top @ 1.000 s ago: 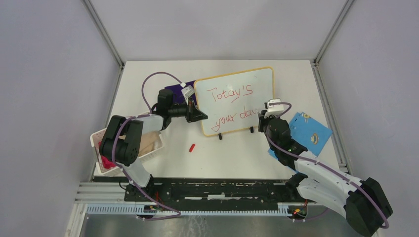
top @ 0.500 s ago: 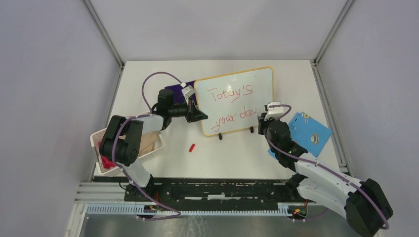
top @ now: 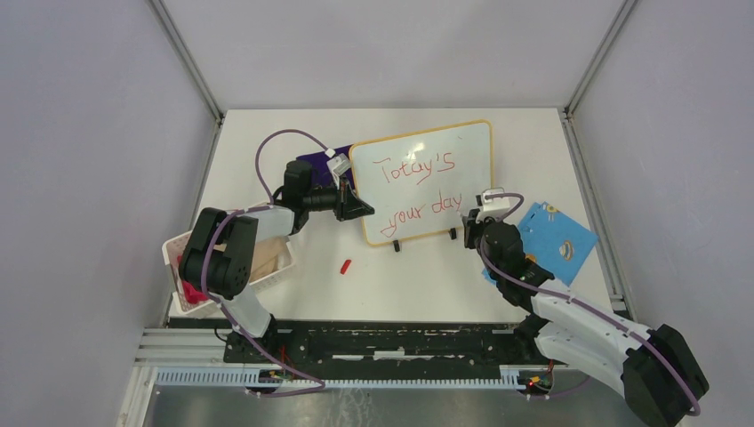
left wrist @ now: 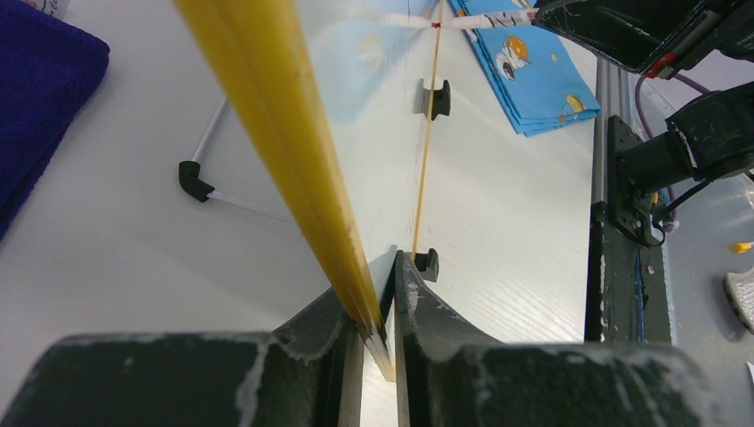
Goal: Write a sentence on the whiteboard
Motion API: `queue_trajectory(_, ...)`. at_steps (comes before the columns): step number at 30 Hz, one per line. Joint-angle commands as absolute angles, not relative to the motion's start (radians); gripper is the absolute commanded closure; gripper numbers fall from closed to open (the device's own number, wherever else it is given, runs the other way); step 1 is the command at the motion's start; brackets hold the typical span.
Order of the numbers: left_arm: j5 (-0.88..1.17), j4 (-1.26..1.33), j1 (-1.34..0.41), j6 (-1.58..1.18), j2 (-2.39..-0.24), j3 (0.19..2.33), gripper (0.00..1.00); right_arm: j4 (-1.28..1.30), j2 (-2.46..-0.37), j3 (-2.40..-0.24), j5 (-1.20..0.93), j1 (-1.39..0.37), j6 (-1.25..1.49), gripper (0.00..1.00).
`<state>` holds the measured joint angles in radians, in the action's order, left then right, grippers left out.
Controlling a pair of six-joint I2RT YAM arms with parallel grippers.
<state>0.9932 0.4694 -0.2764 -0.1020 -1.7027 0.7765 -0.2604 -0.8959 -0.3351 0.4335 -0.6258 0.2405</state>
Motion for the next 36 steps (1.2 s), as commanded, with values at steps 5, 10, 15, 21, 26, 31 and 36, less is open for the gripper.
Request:
queue_trajectory(5, 0.858, 0.345, -0.302, 0.054, -1.758, 0.749, 0.98, -0.275, -0.889, -0.295, 0.373, -0.623, 0.277, 1.0)
queue_trajectory(10, 0.859, 0.344, -0.302, 0.054, -1.759, 0.75, 0.98, -0.297, -0.884, -0.272, 0.346, -0.623, 0.293, 1.0)
queue_trajectory(15, 0.859, 0.344, -0.302, 0.054, -1.76, 0.75, 0.98, -0.33, -0.88, -0.26, 0.305, -0.627, 0.318, 1.0)
queue_trajectory(21, 0.857, 0.344, -0.302, 0.055, -1.762, 0.751, 0.98, -0.376, -0.877, -0.266, 0.262, -0.633, 0.348, 1.0)
queue_trajectory(26, 0.855, 0.344, -0.301, 0.054, -1.761, 0.751, 0.98, -0.374, -0.823, -0.279, 0.228, -0.635, 0.366, 1.0)
queue_trajectory(31, 0.855, 0.342, -0.3, 0.056, -1.764, 0.752, 0.98, -0.273, -0.685, -0.324, 0.219, -0.634, 0.331, 1.0)
queue_trajectory(36, 0.854, 0.339, -0.301, 0.055, -1.765, 0.753, 0.98, -0.115, -0.508, -0.411, 0.244, -0.634, 0.236, 1.0)
